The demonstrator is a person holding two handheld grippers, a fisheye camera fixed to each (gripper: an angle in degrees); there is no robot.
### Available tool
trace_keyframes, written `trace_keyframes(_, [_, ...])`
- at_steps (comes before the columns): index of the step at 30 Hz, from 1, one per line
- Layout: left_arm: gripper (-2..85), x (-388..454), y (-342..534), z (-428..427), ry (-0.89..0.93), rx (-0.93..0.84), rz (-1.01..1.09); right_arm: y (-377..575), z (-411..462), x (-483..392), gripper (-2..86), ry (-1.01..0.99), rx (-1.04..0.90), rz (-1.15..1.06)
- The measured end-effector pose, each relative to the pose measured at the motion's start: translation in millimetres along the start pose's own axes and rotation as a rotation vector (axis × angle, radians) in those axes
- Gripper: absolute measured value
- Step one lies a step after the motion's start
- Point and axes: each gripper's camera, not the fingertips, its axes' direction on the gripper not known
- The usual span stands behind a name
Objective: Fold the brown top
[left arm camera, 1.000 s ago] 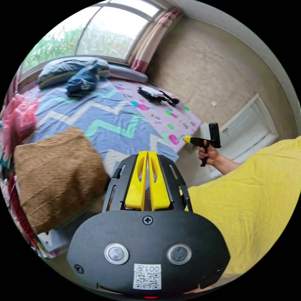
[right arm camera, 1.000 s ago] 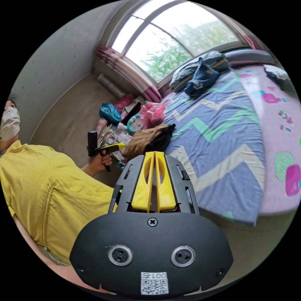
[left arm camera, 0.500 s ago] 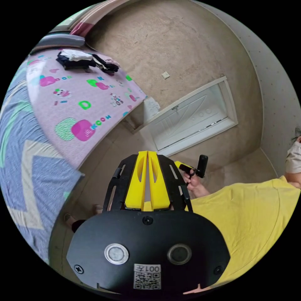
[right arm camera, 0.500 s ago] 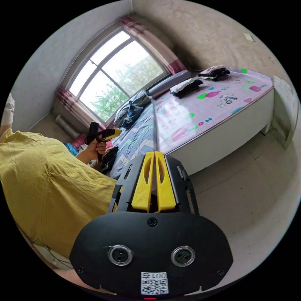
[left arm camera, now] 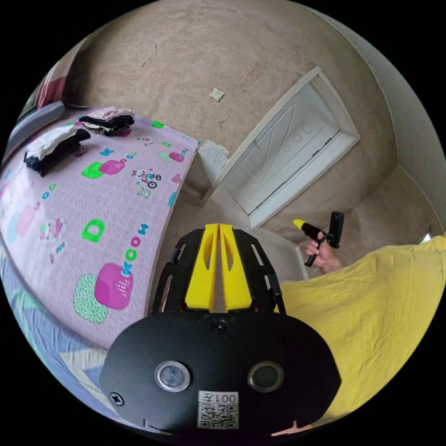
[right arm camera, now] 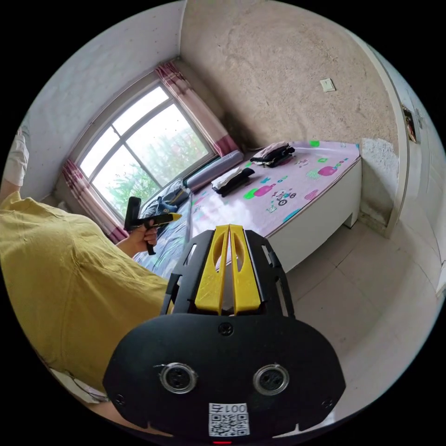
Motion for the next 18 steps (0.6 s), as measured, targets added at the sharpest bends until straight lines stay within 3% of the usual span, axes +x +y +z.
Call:
trace_keyframes(9, [-1.3,-37,-145,126,-0.112,-0.070,0.152,-146,-50,12,0.6,0.058,0.122,-0.005])
trace_keyframes(18, [-1.3,-63,-273,263,-0.205,0.026,0.073,-286,-73,74,0.6,0.090,0.017,-0.141])
